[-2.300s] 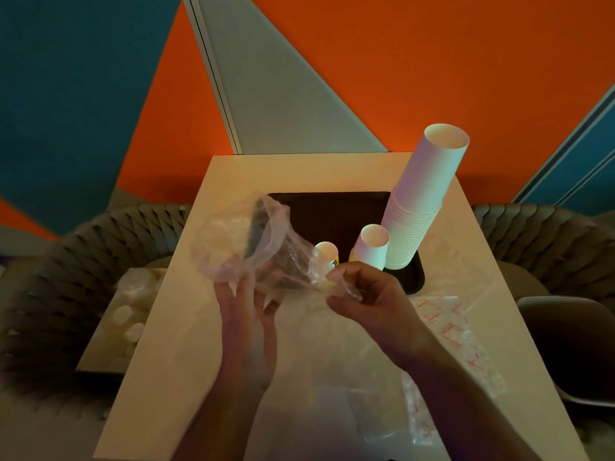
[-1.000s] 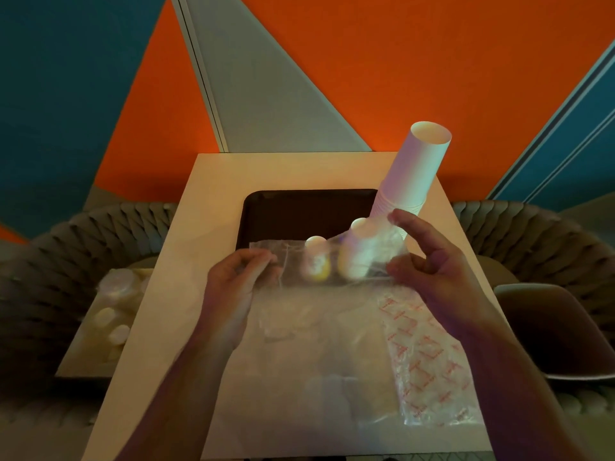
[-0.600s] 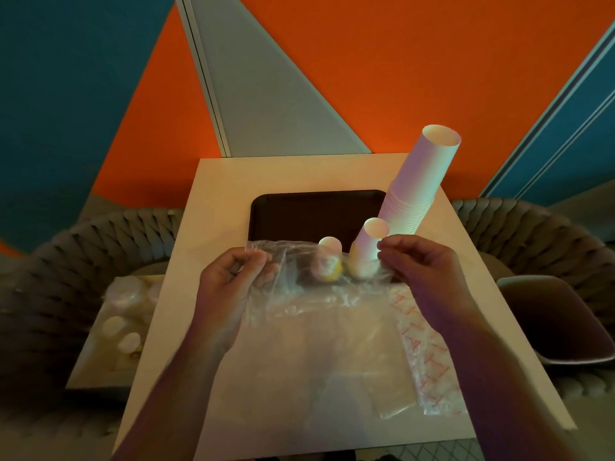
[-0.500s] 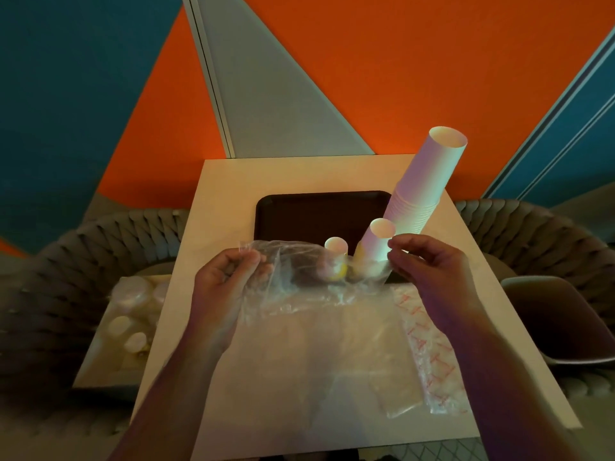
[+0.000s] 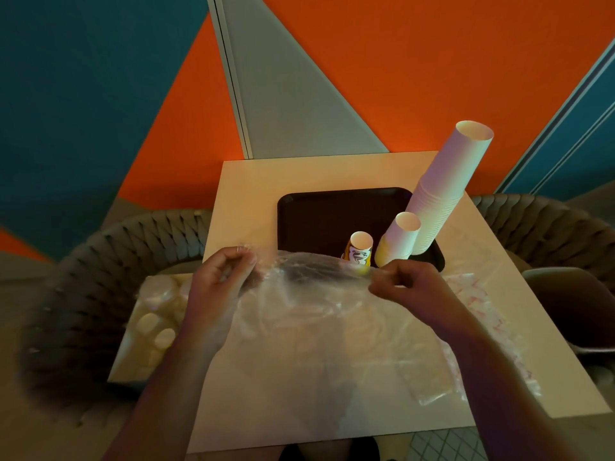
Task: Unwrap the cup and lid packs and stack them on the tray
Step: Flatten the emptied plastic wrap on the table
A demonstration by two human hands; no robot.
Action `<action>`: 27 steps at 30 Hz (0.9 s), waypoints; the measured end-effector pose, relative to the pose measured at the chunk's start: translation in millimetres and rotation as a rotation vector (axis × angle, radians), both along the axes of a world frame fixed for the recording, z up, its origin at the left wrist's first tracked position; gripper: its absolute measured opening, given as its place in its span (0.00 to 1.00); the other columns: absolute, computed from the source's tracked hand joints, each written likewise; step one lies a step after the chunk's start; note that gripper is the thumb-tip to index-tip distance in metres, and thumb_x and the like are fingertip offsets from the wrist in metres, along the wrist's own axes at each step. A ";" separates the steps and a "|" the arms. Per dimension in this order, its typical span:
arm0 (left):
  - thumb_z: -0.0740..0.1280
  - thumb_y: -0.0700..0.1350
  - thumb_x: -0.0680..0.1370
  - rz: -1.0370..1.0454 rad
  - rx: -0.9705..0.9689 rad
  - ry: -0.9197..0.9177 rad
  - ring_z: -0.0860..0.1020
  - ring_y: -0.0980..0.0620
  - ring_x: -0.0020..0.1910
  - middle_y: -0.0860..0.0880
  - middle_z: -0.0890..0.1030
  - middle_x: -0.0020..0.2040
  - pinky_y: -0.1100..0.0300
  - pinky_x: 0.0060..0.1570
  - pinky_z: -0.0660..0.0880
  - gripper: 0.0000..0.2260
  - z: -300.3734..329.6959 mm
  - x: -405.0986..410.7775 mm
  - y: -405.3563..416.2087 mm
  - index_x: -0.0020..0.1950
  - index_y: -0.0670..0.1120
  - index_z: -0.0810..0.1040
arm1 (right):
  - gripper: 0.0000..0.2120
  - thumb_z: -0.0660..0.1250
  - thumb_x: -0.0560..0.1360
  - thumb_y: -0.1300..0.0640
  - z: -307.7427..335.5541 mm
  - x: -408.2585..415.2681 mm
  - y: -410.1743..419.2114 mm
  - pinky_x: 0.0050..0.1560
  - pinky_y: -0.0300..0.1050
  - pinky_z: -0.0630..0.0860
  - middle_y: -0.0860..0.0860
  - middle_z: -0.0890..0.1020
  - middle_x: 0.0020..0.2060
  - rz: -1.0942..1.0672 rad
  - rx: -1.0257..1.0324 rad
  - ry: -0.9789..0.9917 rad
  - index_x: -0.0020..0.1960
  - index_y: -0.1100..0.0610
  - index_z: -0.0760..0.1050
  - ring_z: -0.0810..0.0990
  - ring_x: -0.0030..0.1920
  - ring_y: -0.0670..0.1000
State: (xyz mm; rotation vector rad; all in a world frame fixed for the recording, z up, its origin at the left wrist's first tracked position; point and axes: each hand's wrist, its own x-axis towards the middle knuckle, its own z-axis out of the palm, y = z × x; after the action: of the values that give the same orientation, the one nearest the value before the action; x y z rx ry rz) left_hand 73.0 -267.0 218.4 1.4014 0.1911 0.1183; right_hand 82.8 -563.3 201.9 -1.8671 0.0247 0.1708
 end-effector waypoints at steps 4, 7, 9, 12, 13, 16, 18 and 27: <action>0.66 0.37 0.80 0.055 0.023 0.009 0.77 0.54 0.36 0.49 0.79 0.35 0.60 0.39 0.78 0.04 -4.1 -3.7 10.6 0.49 0.43 0.80 | 0.08 0.71 0.76 0.66 14.8 -8.4 16.3 0.50 0.41 0.76 0.47 0.81 0.31 -0.149 0.417 -0.070 0.44 0.61 0.71 0.81 0.39 0.44; 0.66 0.38 0.81 0.072 0.035 0.000 0.75 0.54 0.33 0.49 0.78 0.33 0.57 0.39 0.75 0.03 -5.7 -4.7 12.7 0.52 0.42 0.79 | 0.13 0.65 0.79 0.69 18.6 -12.4 29.6 0.46 0.42 0.78 0.50 0.84 0.32 -0.275 0.576 -0.131 0.46 0.54 0.66 0.85 0.39 0.47; 0.66 0.39 0.81 0.087 0.035 0.009 0.76 0.54 0.33 0.50 0.79 0.34 0.56 0.39 0.76 0.03 -5.2 -3.9 12.2 0.54 0.44 0.78 | 0.14 0.64 0.80 0.69 20.9 -16.3 36.9 0.41 0.41 0.79 0.50 0.85 0.34 -0.330 0.578 -0.190 0.44 0.54 0.65 0.85 0.38 0.47; 0.68 0.43 0.80 0.021 -0.045 0.037 0.81 0.49 0.36 0.48 0.84 0.43 0.55 0.40 0.79 0.15 -0.7 -7.0 12.1 0.64 0.51 0.68 | 0.13 0.65 0.80 0.69 20.9 -19.2 45.4 0.39 0.42 0.80 0.54 0.85 0.40 -0.361 0.511 -0.245 0.40 0.57 0.70 0.83 0.37 0.49; 0.70 0.44 0.78 -0.042 -0.060 0.033 0.83 0.46 0.40 0.46 0.84 0.48 0.54 0.41 0.80 0.20 -1.1 -9.1 13.7 0.64 0.56 0.65 | 0.12 0.65 0.80 0.69 19.9 -19.3 47.2 0.40 0.43 0.80 0.54 0.85 0.42 -0.365 0.485 -0.254 0.40 0.57 0.73 0.82 0.36 0.50; 0.77 0.42 0.73 -0.249 -0.023 0.015 0.83 0.40 0.51 0.47 0.81 0.57 0.51 0.46 0.82 0.24 0.0 -19.3 17.4 0.59 0.60 0.69 | 0.08 0.66 0.81 0.66 19.9 -19.8 48.0 0.43 0.46 0.81 0.52 0.84 0.43 -0.362 0.429 -0.246 0.49 0.58 0.82 0.81 0.39 0.50; 0.77 0.41 0.72 -0.330 0.051 0.024 0.82 0.38 0.54 0.46 0.83 0.55 0.54 0.45 0.82 0.19 -1.3 -23.9 19.1 0.59 0.52 0.77 | 0.12 0.67 0.80 0.65 21.6 -21.5 42.0 0.45 0.47 0.81 0.52 0.82 0.44 -0.289 0.398 -0.194 0.58 0.53 0.83 0.82 0.43 0.51; 0.82 0.42 0.63 -0.551 -0.049 0.124 0.83 0.45 0.52 0.54 0.84 0.54 0.57 0.40 0.83 0.37 10.4 -8.3 46.4 0.70 0.53 0.74 | 0.46 0.78 0.65 0.72 43.2 -36.7 -5.2 0.38 0.49 0.82 0.46 0.78 0.64 0.164 0.225 0.051 0.73 0.37 0.71 0.83 0.51 0.56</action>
State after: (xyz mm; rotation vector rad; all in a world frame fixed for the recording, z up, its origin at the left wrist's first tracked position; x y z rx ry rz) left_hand 64.7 -220.6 228.9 1.3671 -0.0941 -0.4267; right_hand 46.1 -568.5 245.2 -1.6393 -0.1094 0.3214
